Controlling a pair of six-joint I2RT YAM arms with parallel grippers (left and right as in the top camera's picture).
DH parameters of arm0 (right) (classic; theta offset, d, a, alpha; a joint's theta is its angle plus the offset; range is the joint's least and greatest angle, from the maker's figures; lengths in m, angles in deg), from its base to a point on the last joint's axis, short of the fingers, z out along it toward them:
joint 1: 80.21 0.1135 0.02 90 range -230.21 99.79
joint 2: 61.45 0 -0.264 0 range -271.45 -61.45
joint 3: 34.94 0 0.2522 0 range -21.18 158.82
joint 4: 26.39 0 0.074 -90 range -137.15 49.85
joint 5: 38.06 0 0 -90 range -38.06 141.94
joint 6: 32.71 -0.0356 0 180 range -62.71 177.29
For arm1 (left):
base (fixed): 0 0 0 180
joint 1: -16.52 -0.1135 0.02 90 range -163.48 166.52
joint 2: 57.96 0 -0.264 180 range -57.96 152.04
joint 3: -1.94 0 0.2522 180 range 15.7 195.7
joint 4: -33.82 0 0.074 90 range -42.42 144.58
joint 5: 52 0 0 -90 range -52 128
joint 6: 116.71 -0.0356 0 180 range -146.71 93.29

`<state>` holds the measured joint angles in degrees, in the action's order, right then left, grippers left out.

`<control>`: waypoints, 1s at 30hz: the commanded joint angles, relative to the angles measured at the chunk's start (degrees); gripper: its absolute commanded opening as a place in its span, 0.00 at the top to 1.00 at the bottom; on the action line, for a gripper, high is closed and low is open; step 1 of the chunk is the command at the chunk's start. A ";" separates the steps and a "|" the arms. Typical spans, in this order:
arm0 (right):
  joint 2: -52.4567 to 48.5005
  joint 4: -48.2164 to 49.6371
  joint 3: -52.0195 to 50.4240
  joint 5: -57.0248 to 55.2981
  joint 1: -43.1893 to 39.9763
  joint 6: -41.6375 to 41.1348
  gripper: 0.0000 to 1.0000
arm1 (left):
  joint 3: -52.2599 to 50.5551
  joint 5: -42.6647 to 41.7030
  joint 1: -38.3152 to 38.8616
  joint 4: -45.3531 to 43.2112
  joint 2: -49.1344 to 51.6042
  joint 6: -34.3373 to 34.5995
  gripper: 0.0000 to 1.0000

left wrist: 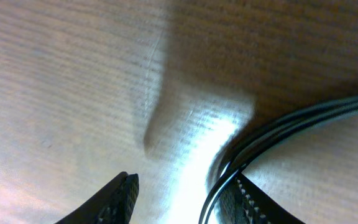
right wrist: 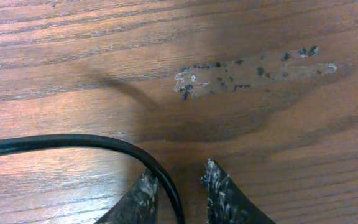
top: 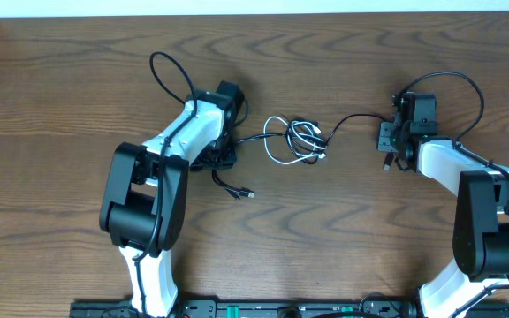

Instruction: Untangle cables

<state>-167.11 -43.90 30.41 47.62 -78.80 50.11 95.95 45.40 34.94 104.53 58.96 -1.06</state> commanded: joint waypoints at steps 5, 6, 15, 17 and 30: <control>-4.61 -2.49 -3.56 -0.59 -0.20 0.42 0.57 | 13.25 -5.62 -0.50 5.99 0.50 -0.81 0.45; -4.61 -2.51 -3.56 -0.42 -0.20 0.42 0.53 | 14.56 -7.04 -0.50 6.21 0.50 -0.81 0.43; -4.61 -2.47 -3.56 0.39 -0.20 0.42 0.42 | 18.23 -20.72 0.13 5.79 0.57 -0.74 0.32; -4.61 -2.47 -3.56 0.42 -0.20 0.42 0.40 | 18.23 -20.92 1.01 5.79 0.57 -0.48 0.32; -4.61 -2.47 -3.56 1.95 -0.20 0.39 0.35 | 17.73 -20.90 10.12 -0.35 0.66 2.73 0.32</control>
<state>-167.18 -43.55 30.39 48.04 -79.15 49.83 113.57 24.90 43.59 105.05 59.38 0.29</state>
